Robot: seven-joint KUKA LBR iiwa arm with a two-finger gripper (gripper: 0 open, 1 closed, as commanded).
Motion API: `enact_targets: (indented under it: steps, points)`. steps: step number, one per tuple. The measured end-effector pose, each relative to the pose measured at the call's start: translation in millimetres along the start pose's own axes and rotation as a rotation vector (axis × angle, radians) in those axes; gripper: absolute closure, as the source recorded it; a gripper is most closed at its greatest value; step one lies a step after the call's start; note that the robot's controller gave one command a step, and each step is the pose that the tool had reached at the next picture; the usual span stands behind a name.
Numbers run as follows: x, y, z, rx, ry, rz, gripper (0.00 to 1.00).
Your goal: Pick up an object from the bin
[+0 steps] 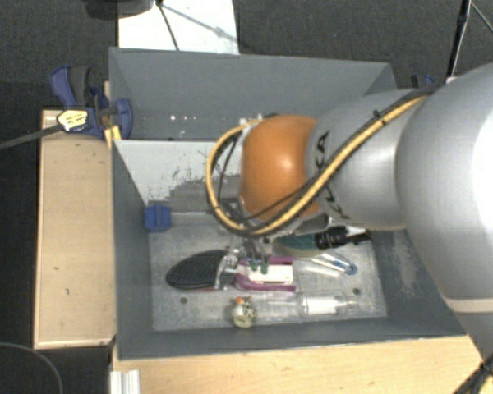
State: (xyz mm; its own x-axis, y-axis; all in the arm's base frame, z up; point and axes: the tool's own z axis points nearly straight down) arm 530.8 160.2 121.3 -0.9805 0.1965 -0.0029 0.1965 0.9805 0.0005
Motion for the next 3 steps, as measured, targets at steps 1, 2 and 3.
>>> enact_targets:
  steps: [1,2,3]
  points:
    - [18.1,54.1,50.9,-0.001,0.003,-0.105,0.0]
    - [50.8,-3.8,48.3,-0.005,-0.005,-0.134,0.0]
    - [48.6,-1.0,47.1,-0.008,-0.01,-0.131,1.0]
